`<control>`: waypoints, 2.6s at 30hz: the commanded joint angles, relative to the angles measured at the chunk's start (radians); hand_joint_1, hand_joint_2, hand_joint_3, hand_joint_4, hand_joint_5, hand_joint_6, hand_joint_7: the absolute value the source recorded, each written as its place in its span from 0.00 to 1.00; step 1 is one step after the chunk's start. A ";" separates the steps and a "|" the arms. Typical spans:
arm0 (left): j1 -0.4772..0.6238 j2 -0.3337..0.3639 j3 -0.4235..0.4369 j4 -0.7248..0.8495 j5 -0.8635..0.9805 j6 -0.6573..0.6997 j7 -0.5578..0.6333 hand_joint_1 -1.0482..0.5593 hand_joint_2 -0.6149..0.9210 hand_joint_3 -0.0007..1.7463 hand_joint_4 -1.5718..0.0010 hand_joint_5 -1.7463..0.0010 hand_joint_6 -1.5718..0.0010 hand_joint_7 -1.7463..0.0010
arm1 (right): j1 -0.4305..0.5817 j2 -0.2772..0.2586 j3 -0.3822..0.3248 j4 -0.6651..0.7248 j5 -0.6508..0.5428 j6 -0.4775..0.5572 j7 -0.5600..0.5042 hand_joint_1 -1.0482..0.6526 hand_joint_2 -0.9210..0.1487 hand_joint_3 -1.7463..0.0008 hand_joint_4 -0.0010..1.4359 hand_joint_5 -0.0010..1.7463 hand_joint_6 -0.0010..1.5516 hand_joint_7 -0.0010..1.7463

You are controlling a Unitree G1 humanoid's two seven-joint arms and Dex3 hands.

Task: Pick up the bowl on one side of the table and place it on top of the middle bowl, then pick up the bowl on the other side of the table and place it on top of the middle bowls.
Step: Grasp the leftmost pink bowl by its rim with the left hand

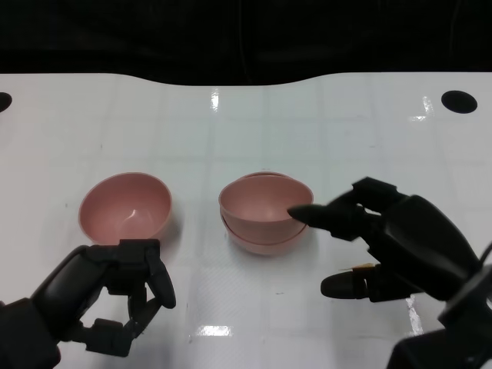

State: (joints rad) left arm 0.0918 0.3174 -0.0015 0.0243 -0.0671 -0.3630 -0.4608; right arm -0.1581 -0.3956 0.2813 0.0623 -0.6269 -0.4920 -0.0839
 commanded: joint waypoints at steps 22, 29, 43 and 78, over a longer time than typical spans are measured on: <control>-0.060 0.098 0.067 -0.156 0.336 0.009 0.176 0.44 0.97 0.01 0.75 0.51 0.61 1.00 | 0.192 0.019 -0.109 -0.041 0.084 -0.044 -0.029 0.56 0.69 0.08 0.71 1.00 0.53 0.98; -0.063 0.130 0.054 -0.298 0.587 0.157 0.212 0.29 0.98 0.00 0.86 0.61 0.73 1.00 | 0.196 0.018 -0.108 -0.048 0.063 -0.009 -0.030 0.55 0.69 0.08 0.71 1.00 0.52 0.99; -0.178 0.180 -0.111 -0.185 0.972 0.292 0.265 0.23 0.96 0.00 0.83 0.69 0.77 0.99 | 0.193 0.023 -0.104 -0.060 0.060 0.012 -0.021 0.54 0.68 0.09 0.69 1.00 0.50 0.97; -0.628 0.164 -0.459 0.743 0.946 0.037 0.621 0.51 0.87 0.46 0.40 0.00 0.55 0.01 | 0.197 0.038 -0.099 -0.069 0.053 0.005 -0.024 0.56 0.71 0.08 0.70 1.00 0.52 0.94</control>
State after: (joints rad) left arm -0.5302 0.4702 -0.4580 0.7517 0.8911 -0.3102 0.1304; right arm 0.0367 -0.3546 0.1885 0.0022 -0.5795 -0.4847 -0.1059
